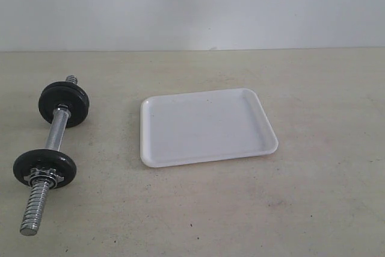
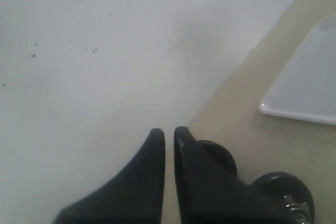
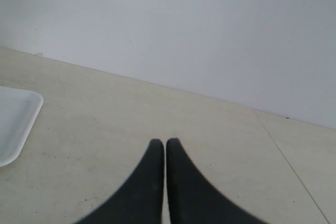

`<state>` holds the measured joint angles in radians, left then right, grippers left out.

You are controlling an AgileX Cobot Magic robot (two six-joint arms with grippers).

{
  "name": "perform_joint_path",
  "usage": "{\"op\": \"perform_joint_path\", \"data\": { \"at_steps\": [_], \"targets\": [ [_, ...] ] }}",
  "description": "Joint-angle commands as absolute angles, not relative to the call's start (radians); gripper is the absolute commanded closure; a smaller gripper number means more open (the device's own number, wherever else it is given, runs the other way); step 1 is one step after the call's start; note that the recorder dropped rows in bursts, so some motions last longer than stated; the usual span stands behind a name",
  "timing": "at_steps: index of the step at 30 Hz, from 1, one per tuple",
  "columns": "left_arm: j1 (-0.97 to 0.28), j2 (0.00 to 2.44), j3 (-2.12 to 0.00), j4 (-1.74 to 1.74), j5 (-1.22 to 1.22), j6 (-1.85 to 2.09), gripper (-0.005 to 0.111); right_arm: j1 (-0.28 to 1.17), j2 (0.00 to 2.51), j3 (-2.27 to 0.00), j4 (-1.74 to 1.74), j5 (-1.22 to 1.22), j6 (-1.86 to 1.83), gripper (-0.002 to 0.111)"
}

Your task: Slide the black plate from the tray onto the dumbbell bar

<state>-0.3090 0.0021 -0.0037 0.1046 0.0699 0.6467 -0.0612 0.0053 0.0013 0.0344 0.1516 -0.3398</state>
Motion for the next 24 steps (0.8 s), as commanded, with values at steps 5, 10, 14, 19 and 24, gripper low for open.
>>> {"op": "perform_joint_path", "data": {
  "at_steps": [5,10,14,19,24],
  "targets": [
    [-0.176,0.000,0.000,0.103,0.069,0.646,0.102,-0.070,0.000,0.000,0.040,0.147,-0.339,0.109],
    [-0.099,0.000,0.000,0.103,0.069,0.646,0.102,-0.070,0.000,0.000,0.040,0.147,-0.339,0.109],
    [-0.081,0.000,0.000,0.103,0.069,0.646,0.102,-0.070,0.000,0.000,0.039,0.147,-0.334,0.109],
    [-0.081,0.000,0.000,0.103,0.069,0.646,0.102,-0.070,0.000,0.000,0.039,0.147,-0.327,0.109],
    [-0.081,0.000,0.000,0.103,0.069,0.646,0.102,-0.070,0.000,0.000,0.039,0.147,-0.315,0.109]
  ]
}}
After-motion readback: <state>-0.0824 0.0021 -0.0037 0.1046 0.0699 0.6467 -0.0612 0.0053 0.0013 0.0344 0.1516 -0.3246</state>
